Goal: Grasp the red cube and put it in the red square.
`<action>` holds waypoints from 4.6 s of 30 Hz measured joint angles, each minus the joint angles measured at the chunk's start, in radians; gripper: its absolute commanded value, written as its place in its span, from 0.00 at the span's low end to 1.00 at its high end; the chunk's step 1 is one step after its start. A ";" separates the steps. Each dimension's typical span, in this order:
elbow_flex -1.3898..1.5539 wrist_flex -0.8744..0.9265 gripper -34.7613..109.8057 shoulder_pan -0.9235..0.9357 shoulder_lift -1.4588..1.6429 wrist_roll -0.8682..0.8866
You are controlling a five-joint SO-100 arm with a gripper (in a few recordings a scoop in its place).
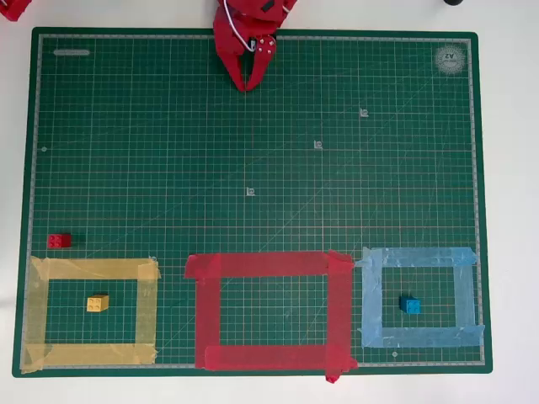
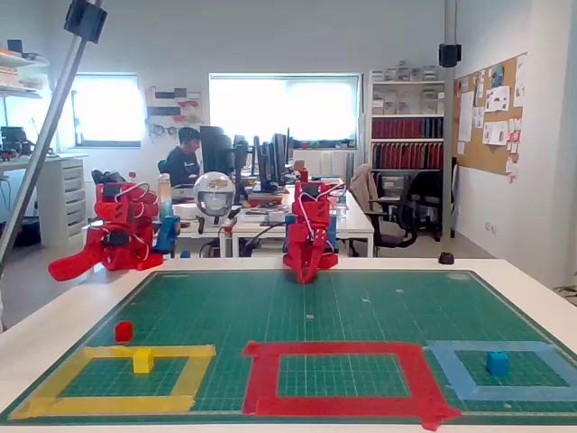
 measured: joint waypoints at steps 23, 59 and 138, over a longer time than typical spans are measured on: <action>0.000 0.000 0.23 0.000 0.000 0.000; 0.000 0.000 0.23 0.000 0.000 0.000; -1.190 -1.807 0.44 0.607 -2.152 0.038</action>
